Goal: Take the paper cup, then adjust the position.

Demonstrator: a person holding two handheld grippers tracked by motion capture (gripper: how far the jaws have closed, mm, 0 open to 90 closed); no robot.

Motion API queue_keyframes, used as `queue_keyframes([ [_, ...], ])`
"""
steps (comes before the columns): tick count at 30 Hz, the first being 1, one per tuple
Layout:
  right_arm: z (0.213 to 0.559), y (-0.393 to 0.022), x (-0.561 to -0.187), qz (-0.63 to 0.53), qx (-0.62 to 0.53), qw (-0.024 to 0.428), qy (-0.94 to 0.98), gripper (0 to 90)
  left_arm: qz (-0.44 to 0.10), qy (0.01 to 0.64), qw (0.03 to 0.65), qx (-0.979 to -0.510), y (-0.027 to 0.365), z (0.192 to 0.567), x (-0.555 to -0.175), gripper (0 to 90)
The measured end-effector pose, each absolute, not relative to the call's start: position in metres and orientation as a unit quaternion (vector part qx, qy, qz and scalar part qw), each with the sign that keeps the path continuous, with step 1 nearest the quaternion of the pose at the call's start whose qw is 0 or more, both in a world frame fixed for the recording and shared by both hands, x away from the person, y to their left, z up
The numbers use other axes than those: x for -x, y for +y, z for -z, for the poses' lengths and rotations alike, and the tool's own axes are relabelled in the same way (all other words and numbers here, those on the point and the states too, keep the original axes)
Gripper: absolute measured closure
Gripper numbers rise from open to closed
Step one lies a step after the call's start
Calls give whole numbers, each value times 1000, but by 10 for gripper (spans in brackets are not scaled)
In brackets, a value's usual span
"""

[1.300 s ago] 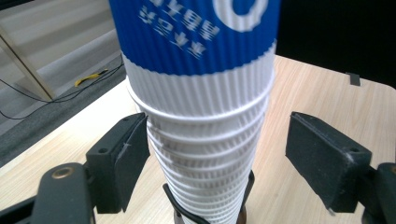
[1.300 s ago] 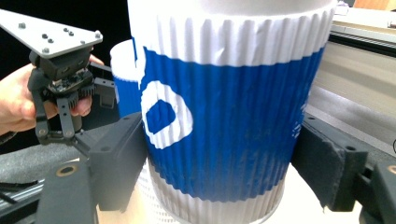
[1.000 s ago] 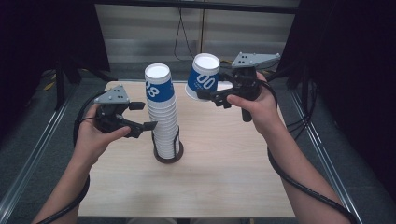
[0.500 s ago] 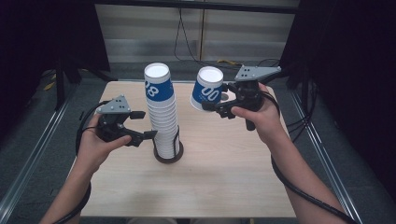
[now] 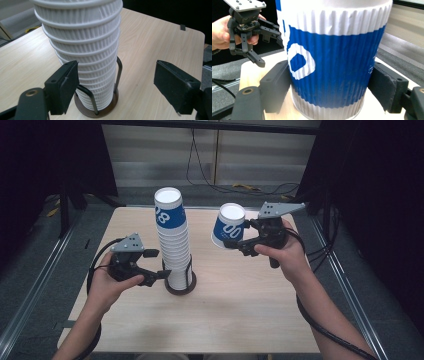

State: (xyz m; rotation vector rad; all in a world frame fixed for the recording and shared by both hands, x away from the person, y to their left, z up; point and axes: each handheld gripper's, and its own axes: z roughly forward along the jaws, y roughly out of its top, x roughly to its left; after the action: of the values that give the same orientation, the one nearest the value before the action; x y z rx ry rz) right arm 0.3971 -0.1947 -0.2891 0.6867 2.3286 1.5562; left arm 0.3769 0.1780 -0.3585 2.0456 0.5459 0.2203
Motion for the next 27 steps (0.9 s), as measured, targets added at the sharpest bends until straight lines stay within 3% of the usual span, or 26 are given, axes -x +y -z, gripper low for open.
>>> queue_keyframes([
  [27,332,-210,-377,-458,-214,118,855,216,-55,204,475,-855,158,392,-360,190],
])
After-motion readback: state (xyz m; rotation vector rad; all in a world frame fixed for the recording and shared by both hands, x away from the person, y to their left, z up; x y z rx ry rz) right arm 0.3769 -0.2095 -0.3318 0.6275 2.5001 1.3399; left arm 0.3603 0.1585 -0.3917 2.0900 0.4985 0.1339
